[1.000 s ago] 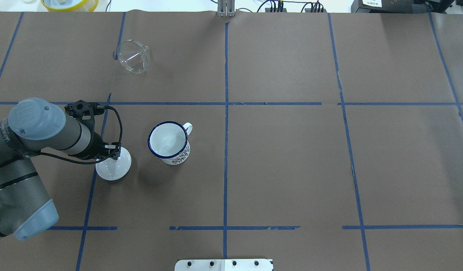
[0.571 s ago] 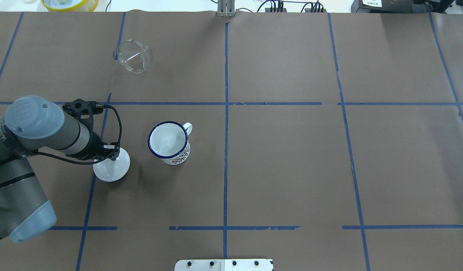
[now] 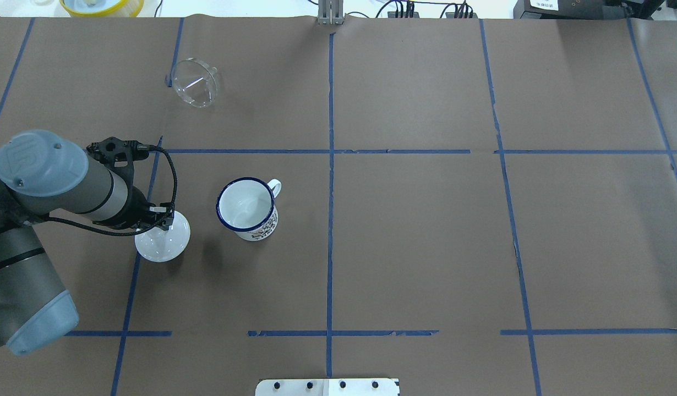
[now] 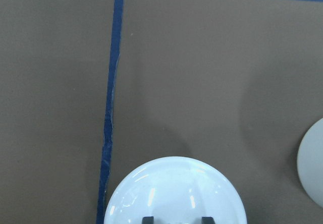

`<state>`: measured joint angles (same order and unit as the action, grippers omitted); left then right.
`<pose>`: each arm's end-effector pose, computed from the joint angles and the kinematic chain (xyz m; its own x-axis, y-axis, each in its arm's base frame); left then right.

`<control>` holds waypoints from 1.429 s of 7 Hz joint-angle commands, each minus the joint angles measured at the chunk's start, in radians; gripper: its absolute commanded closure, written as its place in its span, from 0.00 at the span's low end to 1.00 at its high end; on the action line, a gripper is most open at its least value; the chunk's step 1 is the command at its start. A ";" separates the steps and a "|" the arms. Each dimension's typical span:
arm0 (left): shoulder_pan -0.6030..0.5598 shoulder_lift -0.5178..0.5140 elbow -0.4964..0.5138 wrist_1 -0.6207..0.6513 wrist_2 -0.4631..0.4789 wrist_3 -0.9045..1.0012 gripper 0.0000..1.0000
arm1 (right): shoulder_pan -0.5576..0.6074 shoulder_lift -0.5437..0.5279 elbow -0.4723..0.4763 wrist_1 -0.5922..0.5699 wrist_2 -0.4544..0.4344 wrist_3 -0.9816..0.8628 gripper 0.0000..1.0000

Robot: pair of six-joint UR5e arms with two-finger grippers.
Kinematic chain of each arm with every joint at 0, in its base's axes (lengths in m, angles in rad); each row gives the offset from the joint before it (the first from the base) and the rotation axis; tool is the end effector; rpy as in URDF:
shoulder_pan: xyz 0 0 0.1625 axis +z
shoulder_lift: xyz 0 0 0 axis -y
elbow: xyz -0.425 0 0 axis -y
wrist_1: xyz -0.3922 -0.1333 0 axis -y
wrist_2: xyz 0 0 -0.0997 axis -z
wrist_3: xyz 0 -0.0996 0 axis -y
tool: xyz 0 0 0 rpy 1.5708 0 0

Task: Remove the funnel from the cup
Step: 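Lift the white lid off the table with the left gripper, then carry the white lid over the mug and lower it onto the mug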

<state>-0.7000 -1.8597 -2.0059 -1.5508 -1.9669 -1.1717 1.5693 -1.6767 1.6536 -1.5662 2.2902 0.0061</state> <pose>0.3598 -0.4271 0.3156 0.6939 -0.1158 -0.7107 0.1451 0.9892 -0.0195 0.0670 -0.4456 0.6709 0.7522 0.0172 0.6587 -0.0031 0.9997 -0.0225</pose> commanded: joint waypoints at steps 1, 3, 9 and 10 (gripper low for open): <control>-0.044 -0.183 0.001 0.199 -0.059 0.000 1.00 | 0.000 0.000 0.000 0.000 0.000 0.000 0.00; -0.041 -0.284 0.066 0.212 -0.090 -0.014 1.00 | 0.000 0.000 0.000 0.000 0.000 0.000 0.00; 0.002 -0.361 0.193 0.201 -0.116 -0.059 1.00 | 0.000 0.000 0.000 0.000 0.000 0.000 0.00; 0.011 -0.361 0.194 0.199 -0.115 -0.062 1.00 | 0.000 0.000 0.000 0.000 0.000 0.000 0.00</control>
<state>-0.7001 -2.2209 -1.8156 -1.3494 -2.0828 -1.2303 1.5692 -1.6766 1.6536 -1.5662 2.2902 0.0061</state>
